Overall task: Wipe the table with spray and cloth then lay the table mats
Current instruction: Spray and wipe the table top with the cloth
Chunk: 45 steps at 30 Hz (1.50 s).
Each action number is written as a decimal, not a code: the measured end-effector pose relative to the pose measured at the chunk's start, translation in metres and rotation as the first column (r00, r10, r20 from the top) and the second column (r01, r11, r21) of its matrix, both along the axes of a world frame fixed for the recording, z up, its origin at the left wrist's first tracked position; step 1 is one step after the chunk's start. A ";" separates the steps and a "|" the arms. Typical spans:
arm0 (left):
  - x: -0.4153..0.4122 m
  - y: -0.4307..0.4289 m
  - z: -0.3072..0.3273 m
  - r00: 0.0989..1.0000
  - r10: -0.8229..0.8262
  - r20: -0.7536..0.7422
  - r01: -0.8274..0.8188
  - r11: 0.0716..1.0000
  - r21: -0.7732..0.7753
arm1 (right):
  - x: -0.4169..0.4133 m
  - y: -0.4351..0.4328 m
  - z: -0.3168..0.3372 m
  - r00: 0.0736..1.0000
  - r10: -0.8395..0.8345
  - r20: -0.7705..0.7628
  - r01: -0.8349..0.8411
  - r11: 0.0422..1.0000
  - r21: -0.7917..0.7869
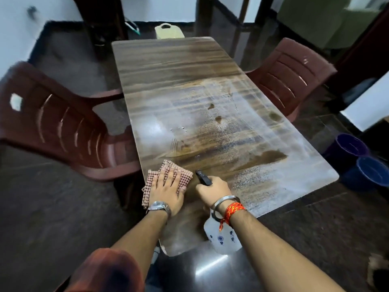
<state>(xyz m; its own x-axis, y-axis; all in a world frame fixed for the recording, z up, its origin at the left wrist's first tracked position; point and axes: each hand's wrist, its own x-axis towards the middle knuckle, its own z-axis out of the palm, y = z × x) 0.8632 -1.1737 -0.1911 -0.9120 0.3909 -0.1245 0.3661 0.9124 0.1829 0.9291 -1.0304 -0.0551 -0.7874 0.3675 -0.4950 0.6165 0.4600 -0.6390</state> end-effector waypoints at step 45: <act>0.118 0.140 0.016 0.783 0.610 0.125 -0.603 0.793 -0.088 | 0.003 0.174 -0.002 0.942 0.332 -0.052 -0.326 0.941 0.091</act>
<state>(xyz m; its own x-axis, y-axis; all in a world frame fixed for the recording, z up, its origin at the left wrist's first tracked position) 0.9809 -1.0337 -0.1755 -0.9305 -0.2455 -0.2720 -0.2921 0.9452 0.1461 0.9322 -0.8561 -0.0572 -0.9007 0.1188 -0.4178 0.3801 0.6812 -0.6257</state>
